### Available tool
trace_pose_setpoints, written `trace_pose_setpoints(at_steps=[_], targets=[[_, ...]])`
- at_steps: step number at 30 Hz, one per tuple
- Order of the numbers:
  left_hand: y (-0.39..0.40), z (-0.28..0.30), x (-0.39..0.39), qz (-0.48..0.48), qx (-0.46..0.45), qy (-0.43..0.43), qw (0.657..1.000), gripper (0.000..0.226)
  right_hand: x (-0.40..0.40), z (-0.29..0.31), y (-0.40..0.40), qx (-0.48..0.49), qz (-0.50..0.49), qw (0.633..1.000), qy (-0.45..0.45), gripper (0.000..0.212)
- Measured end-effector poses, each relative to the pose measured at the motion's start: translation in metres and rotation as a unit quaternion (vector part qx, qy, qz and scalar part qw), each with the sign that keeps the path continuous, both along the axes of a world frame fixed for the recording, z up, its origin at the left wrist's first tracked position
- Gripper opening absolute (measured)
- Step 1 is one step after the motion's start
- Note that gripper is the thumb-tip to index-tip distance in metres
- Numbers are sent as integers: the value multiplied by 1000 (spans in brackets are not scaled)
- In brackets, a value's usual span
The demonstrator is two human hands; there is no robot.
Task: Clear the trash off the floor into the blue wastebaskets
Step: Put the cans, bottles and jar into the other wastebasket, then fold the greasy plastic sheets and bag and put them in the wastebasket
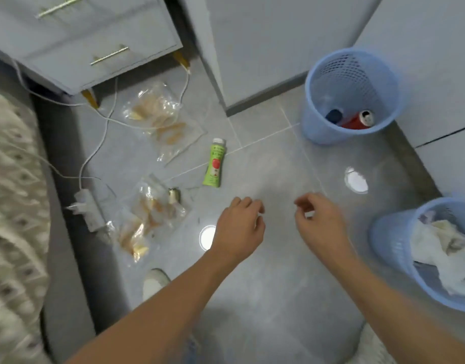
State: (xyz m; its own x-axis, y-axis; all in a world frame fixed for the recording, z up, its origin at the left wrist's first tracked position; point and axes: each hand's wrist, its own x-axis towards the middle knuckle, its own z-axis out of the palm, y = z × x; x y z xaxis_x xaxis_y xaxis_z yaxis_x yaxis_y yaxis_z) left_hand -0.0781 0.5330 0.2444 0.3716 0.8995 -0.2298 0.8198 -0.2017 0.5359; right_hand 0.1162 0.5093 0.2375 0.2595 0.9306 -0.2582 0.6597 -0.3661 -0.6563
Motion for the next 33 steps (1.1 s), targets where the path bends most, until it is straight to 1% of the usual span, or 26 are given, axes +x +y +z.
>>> trace_pose_setpoints(at_steps=[5, 8, 11, 16, 20, 22, 24, 26, 28, 30, 31, 33], targets=[[-4, -26, -145, 103, -34, 30, 994, 16, -142, -28, 33, -10, 82, 996, 27, 19], [-7, -48, -217, 154, -53, 45, 986, 18, -214, -54, 44, -69, 103, 991, 56, 21], [-1, -79, -275, 177, -81, 78, 978, 27, -266, -88, 50, -128, 109, 983, 67, 23], [27, -143, -341, 150, -125, 154, 968, 46, -307, -152, 63, -161, 144, 976, 27, 40], [55, -184, -367, 211, -141, 149, 956, 60, -320, -192, 78, -201, 120, 972, 22, 56], [67, -201, -377, 248, -169, 148, 942, 66, -325, -205, 84, -213, 100, 972, 32, 54], [74, -214, -386, 268, -196, 153, 931, 67, -330, -216, 88, -211, 85, 973, 32, 40], [77, -222, -390, 273, -207, 165, 925, 63, -331, -222, 92, -201, 80, 976, 31, 20], [80, -227, -394, 268, -205, 178, 925, 59, -331, -224, 95, -189, 64, 979, 48, 7], [82, -227, -397, 262, -196, 178, 928, 46, -327, -223, 94, -178, 45, 980, 80, 12], [83, -225, -399, 267, -188, 159, 932, 32, -323, -220, 94, -166, 39, 981, 96, 15], [82, -216, -400, 290, -187, 88, 934, 5, -314, -208, 96, -144, 6, 980, 140, 18]])
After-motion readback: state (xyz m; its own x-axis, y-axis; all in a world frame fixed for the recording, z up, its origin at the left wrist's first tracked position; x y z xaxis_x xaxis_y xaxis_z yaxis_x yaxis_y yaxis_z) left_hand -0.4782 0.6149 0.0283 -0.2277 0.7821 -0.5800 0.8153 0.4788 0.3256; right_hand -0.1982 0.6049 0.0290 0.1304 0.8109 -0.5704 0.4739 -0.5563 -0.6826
